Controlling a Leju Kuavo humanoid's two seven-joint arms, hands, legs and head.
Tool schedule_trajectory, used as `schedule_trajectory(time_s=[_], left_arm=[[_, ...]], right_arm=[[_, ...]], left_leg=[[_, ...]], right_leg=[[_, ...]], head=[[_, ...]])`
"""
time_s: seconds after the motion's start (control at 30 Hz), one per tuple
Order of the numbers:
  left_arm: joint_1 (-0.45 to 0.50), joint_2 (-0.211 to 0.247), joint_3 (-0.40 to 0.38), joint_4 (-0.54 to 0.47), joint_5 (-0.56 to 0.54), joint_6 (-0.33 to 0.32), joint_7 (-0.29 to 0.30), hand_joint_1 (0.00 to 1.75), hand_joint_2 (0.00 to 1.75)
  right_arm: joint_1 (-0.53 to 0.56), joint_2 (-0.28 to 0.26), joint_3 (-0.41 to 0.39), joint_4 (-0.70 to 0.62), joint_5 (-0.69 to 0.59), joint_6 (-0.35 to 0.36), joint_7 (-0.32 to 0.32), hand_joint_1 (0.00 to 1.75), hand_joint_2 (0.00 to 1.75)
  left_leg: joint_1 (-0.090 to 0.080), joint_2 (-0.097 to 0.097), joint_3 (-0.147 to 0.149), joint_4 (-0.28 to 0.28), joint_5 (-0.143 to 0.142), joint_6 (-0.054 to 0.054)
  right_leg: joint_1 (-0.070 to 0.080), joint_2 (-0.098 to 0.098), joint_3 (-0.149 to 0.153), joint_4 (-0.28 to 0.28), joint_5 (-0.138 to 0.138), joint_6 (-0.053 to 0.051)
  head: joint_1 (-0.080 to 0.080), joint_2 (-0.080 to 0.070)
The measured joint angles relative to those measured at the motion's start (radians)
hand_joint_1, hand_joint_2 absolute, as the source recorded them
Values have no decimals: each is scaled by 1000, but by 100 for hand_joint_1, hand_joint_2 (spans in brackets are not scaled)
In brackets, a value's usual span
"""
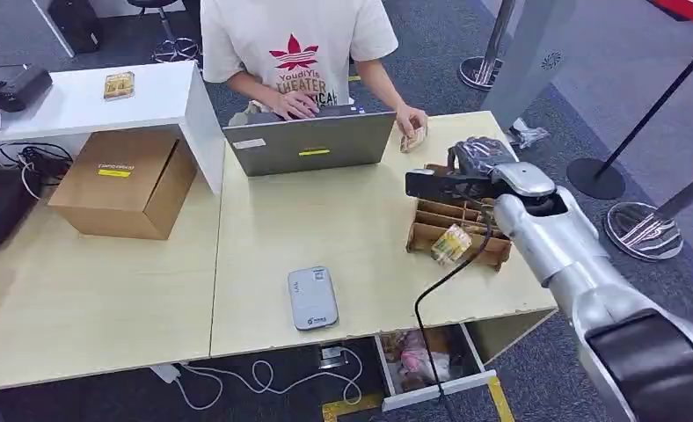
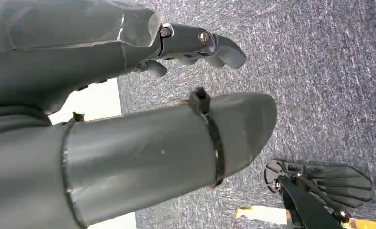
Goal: Pass the card to the sensor for recognition and then transmit it.
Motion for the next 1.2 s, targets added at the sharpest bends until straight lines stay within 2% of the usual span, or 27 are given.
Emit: schedule_trajectory(time_s=[0.13, 0.17, 0.47, 0.87, 0.97, 1.2], left_arm=[[0, -1, 0, 0, 2, 0, 0, 0, 0], [0, -1, 0, 0, 3, 0, 0, 0, 0], [0, -5, 0, 0, 5, 0, -8, 0, 0], [-2, -6, 0, 0, 2, -8, -12, 0, 0], [-2, -7, 0, 0, 1, -8, -12, 0, 0], [-4, -10, 0, 0, 0, -9, -12, 0, 0]], right_arm=[[-12, 0, 2, 0, 0, 4, 0, 148, 175], [-15, 0, 2, -1, 0, 7, 0, 143, 175], [-55, 0, 3, -9, 1, 19, -9, 147, 175], [-153, 2, 18, -11, 1, 43, -4, 147, 175], [-187, 10, 26, -6, -1, 56, -2, 155, 175], [-252, 43, 39, 29, -10, 64, 7, 154, 175]], left_leg=[[0, 0, 0, 0, 0, 0], [0, 0, 0, 0, 0, 0], [0, 0, 0, 0, 0, 0], [0, 0, 0, 0, 0, 0], [0, 0, 0, 0, 0, 0], [0, 0, 0, 0, 0, 0]], right_leg=[[0, 0, 0, 0, 0, 0], [0, 0, 0, 0, 0, 0], [0, 0, 0, 0, 0, 0], [0, 0, 0, 0, 0, 0], [0, 0, 0, 0, 0, 0], [0, 0, 0, 0, 0, 0]], head=[[0, 0], [0, 0], [0, 0], [0, 0], [0, 0], [0, 0]])
